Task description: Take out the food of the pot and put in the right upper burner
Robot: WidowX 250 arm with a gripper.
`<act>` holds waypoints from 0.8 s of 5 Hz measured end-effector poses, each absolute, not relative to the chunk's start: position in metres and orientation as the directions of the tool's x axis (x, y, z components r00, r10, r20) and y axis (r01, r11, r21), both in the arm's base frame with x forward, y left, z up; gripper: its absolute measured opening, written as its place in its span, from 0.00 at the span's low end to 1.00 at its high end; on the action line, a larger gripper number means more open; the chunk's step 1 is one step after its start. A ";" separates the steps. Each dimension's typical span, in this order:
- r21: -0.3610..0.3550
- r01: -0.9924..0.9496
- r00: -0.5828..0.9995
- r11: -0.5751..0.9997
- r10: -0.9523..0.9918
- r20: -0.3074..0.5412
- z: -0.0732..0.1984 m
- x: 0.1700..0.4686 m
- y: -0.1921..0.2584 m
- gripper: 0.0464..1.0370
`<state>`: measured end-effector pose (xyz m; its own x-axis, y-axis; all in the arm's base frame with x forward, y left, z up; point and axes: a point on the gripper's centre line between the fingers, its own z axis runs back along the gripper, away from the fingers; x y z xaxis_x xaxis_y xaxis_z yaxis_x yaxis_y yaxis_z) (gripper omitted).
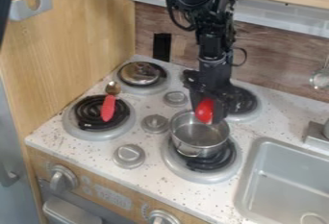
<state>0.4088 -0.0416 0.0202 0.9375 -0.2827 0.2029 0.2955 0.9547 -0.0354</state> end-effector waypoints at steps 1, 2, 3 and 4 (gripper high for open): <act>-0.035 0.266 0.914 0.963 -0.241 0.325 0.021 0.426 -0.031 0.51; -0.011 0.261 0.866 0.965 -0.229 0.446 0.029 0.446 -0.031 0.51; 0.023 0.244 0.829 0.970 -0.220 0.515 0.039 0.460 -0.028 0.51; 0.050 0.221 0.818 0.974 -0.213 0.534 0.039 0.485 -0.024 0.51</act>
<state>0.4846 -0.0239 0.0389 0.8180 -0.2135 0.5341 0.2212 0.9739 0.0504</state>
